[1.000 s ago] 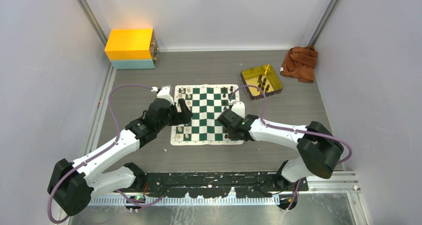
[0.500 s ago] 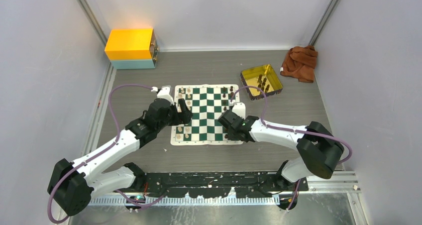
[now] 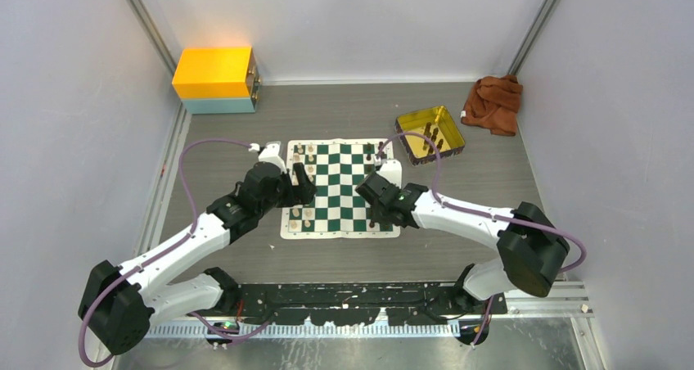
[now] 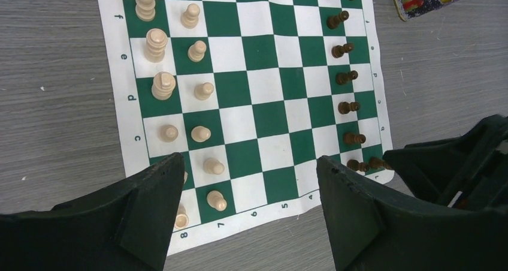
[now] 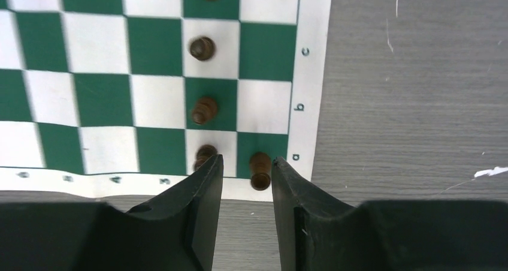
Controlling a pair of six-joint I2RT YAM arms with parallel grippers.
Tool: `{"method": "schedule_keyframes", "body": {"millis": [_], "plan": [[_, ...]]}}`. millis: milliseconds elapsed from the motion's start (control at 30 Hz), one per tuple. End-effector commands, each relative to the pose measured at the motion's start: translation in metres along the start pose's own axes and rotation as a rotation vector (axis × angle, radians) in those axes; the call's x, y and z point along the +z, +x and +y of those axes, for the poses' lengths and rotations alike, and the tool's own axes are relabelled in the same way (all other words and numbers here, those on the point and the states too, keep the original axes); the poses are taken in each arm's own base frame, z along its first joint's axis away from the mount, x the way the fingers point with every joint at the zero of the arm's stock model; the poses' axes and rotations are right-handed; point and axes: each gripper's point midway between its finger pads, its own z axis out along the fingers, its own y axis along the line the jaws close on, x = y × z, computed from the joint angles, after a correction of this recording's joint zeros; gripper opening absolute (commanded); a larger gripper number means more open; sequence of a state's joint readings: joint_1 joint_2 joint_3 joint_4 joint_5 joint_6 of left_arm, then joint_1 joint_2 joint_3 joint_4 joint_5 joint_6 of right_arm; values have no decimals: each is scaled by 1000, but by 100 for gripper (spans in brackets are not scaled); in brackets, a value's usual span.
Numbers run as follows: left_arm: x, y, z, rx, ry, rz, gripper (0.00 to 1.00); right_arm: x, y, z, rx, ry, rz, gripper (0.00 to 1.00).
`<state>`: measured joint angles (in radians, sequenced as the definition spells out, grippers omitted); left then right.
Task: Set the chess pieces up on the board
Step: Place the chess piece on the chessboard, then pick up the chess piece from the storage box.
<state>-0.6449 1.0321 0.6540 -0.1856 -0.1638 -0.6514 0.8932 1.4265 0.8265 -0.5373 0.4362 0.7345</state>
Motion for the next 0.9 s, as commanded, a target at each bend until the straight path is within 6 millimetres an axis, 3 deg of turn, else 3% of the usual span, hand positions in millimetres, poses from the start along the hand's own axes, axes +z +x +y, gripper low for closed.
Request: {"method": "schedule_keyframes", "body": {"millis": [0,233,400,500,667,800,867], "plan": [[-2,-13,-4,-13,3,-35,81,-33,-56,14,29,-47,-146,42],[-4,-41,-13,2,-20,-78,81,-48,-118,17,77,-73,-244,42],[17,-77,-27,-3,-47,-154,84,-37,-175,-5,170,-58,-285,42],[43,-116,-46,31,-65,-207,85,-21,-209,-22,210,-14,-303,42],[112,-185,-62,-47,-64,-268,86,6,-259,-63,261,91,-330,42],[174,-226,-50,-165,-84,-255,84,18,-285,-104,323,151,-317,42],[188,-249,-42,-213,-117,-267,84,17,-293,-123,346,187,-308,42]]}}
